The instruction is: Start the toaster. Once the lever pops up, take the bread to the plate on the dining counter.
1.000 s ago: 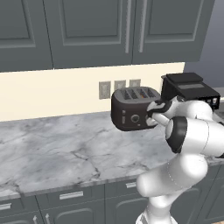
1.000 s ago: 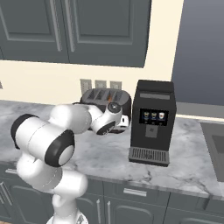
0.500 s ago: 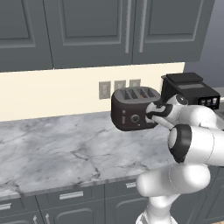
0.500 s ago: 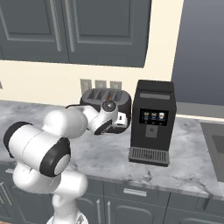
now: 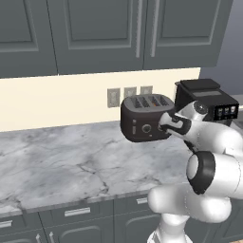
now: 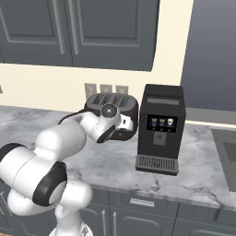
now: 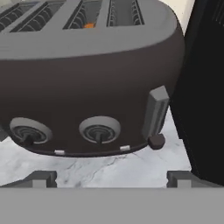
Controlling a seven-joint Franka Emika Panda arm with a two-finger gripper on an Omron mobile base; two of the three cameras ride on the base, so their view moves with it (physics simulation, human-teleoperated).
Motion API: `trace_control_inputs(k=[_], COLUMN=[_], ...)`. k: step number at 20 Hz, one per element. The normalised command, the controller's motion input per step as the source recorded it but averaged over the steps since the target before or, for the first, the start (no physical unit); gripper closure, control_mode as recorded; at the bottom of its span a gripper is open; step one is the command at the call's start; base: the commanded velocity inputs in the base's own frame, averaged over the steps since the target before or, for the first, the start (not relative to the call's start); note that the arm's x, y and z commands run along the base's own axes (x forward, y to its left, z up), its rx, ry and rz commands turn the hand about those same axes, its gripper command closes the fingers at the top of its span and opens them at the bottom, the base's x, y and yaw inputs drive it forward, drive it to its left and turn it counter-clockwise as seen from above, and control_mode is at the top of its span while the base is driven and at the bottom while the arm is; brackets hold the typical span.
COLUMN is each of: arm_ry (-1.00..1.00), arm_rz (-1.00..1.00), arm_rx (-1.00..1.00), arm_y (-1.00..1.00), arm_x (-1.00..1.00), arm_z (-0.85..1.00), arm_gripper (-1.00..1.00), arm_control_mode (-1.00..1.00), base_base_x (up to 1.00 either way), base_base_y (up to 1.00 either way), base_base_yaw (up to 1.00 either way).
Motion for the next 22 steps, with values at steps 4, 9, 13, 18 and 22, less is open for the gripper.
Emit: trace_control_inputs(k=[4,9,13,18,22], arm_ry=[-0.23,-0.23,-0.15,-0.09,-0.03], arm_rz=[0.0,0.0,-0.01,-0.02,-0.02], arm_rx=[0.0,0.0,0.0,0.0,0.0], arm_y=[0.09,0.15,0.12,0.03,0.01], arm_x=[-0.32,-0.27,-0.2,-0.06,0.0], arm_z=[0.37,0.33,0.41,0.45,0.44], arm_gripper=[-1.0,-1.0,-1.0,-1.0,-1.0], arm_control_mode=[-1.0,-1.0,-1.0,-1.0,-1.0], base_base_x=[0.0,0.0,0.0,0.0,0.0], base_base_y=[0.0,0.0,0.0,0.0,0.0], base_base_yaw=[0.0,0.0,0.0,0.0,0.0])
